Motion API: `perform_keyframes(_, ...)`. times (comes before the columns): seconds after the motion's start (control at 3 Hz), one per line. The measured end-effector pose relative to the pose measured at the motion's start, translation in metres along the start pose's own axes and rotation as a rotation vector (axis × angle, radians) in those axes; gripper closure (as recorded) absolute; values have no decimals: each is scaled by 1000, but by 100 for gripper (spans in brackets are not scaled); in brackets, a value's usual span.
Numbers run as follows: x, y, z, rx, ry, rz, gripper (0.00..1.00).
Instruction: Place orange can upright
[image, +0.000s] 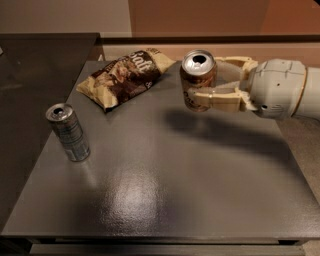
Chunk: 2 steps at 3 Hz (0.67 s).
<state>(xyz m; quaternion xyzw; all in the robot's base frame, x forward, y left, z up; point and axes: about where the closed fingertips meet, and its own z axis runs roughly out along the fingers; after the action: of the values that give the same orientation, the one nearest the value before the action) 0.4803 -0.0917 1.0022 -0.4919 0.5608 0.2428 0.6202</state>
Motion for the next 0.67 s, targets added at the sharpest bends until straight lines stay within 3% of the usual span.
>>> perform_keyframes(0.33, 4, 1, 11, -36, 10, -2, 100)
perform_keyframes(0.67, 13, 0, 18, -42, 37, 50, 100)
